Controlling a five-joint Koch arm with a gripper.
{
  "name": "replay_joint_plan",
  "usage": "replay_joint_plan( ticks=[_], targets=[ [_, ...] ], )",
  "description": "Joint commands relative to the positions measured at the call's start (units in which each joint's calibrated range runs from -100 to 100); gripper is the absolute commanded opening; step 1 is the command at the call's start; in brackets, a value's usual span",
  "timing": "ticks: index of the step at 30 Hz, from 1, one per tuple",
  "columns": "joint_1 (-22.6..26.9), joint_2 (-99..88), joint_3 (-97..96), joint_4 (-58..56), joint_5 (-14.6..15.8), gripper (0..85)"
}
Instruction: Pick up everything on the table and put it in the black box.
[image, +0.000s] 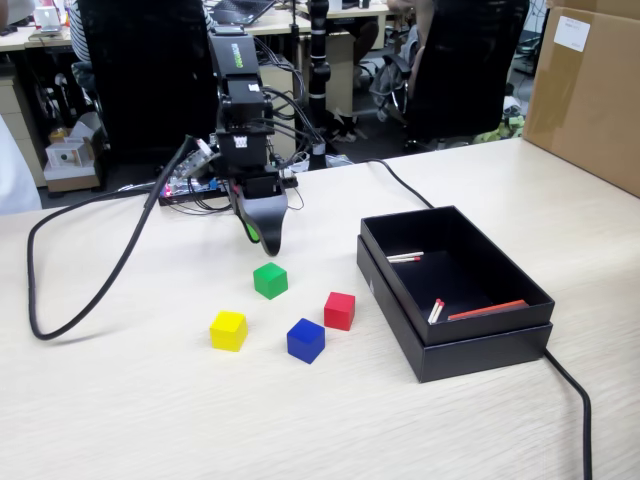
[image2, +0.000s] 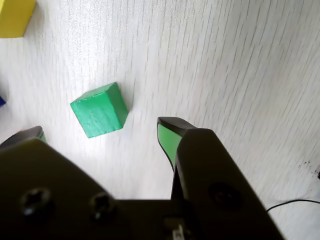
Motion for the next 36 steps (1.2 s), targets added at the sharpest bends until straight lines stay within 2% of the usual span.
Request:
replay_joint_plan(
  ticks=[1,12,17,18,19,20,25,29,36],
  targets=[
    [0.05,4.18,6.27,-1.14,-0.2,44.5],
    [0.49,20.47,11.44,-1.14,0.0,41.9],
    [0.59,23.57,11.71,-1.06,0.15,29.5],
    [0.59,23.68,11.71,-1.06,0.0,25.0],
    [0.54,23.68,11.62,-1.06,-0.05,15.8],
    [0.54,23.68,11.62,-1.06,-0.05,13.8],
    [0.59,20.7,11.35,-1.14,0.2,13.8],
    [1.66,11.06,13.07,-4.43,1.03,13.8],
    [10.7,0.28,28.94,-13.67,5.71,13.8]
  ],
)
